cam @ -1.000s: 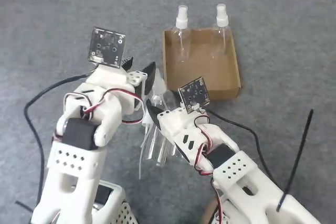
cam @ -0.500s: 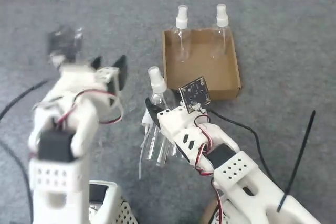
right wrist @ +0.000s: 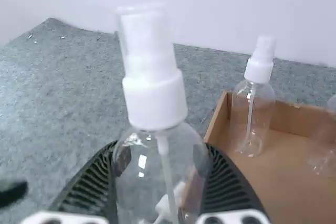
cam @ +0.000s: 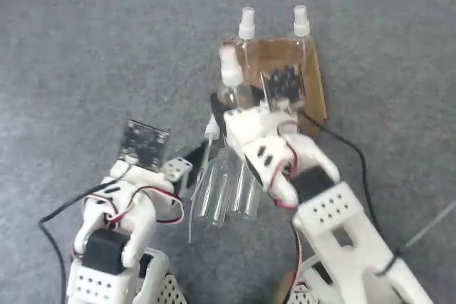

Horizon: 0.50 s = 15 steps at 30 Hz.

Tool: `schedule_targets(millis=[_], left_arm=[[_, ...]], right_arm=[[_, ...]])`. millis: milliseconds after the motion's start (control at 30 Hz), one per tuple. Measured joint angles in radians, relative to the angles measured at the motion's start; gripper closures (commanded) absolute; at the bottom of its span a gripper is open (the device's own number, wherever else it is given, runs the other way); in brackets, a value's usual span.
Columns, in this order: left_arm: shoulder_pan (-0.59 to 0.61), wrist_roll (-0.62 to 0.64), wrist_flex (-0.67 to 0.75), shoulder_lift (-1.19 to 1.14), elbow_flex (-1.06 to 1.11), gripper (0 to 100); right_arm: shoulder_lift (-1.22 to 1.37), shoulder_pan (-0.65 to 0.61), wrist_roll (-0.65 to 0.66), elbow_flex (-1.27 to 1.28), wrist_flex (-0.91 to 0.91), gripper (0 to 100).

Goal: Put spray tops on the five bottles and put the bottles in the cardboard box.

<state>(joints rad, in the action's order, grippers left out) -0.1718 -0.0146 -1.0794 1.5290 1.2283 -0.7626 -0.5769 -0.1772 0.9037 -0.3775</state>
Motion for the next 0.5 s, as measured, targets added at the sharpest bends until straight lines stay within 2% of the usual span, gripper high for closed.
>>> schedule_targets(millis=[267, 367, 500], left_arm=[[-0.064, -0.003, 0.005, 0.018, 0.014, 72], [-0.066, -0.008, 0.054, 0.018, 0.055, 72], [-0.066, -0.037, 0.132, 0.018, 0.120, 72]], right_arm=[[0.295, -0.003, -0.002, -0.265, -0.049, 99.2], [0.324, -0.041, -0.002, -0.298, -0.084, 99.2], [0.315, -0.107, -0.002, -0.354, -0.226, 99.2]])
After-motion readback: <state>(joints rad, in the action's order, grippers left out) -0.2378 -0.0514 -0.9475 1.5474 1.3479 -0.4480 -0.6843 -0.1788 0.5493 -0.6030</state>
